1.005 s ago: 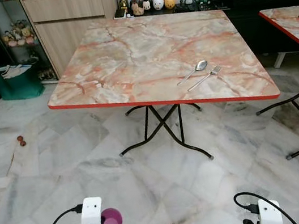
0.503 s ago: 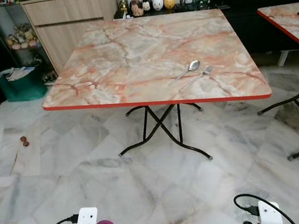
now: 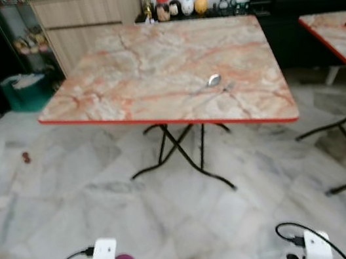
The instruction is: Setting the table
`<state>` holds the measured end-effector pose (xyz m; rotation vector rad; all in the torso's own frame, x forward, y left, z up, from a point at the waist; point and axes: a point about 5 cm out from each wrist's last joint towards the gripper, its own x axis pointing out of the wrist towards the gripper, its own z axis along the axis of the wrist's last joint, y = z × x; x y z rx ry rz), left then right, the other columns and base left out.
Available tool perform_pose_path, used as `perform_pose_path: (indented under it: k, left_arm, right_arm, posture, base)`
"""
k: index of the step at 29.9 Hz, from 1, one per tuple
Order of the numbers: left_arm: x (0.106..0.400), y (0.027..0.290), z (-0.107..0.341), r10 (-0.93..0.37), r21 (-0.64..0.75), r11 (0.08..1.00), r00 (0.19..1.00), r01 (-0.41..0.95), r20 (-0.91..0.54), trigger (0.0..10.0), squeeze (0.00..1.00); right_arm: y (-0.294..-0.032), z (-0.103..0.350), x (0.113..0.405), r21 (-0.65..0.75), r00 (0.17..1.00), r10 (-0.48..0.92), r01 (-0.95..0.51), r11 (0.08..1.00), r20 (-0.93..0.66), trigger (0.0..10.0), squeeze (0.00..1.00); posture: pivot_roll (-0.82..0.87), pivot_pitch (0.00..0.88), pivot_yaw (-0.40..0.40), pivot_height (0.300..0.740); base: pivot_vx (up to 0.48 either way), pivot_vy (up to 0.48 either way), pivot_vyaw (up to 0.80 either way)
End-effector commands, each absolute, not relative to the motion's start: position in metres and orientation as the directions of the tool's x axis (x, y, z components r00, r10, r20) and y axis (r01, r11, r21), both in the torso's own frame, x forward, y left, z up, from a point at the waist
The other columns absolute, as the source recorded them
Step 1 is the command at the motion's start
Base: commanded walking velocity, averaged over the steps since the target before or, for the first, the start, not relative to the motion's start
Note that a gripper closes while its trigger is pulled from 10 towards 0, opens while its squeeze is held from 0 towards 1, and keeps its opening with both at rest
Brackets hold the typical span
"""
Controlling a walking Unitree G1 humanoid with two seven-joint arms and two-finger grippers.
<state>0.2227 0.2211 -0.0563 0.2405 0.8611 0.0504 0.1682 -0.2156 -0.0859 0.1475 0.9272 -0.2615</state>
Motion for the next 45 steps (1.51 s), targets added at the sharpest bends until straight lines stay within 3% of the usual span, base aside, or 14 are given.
perform_pose_path:
  k: [1,45]
  left_arm:
    - [0.221,0.217,-0.059,0.132,0.232,0.97,0.647,0.073,-0.751,10.0,0.0]
    - [0.207,0.214,-0.068,0.126,0.226,0.97,0.613,0.088,-0.78,10.0,0.0]
  right_arm:
    - [-0.22,-0.086,0.167,0.014,0.569,-0.174,0.311,0.95,-0.804,10.0,0.0]
    - [-0.221,-0.086,0.165,0.008,0.57,-0.178,0.309,0.951,-0.803,10.0,0.0]
  posture:
    - [0.05,0.0,-0.035,0.74]
    - [0.03,0.0,-0.04,0.74]
  base:
    - [0.0,-0.285,0.0]
    - [0.0,-0.332,0.0]
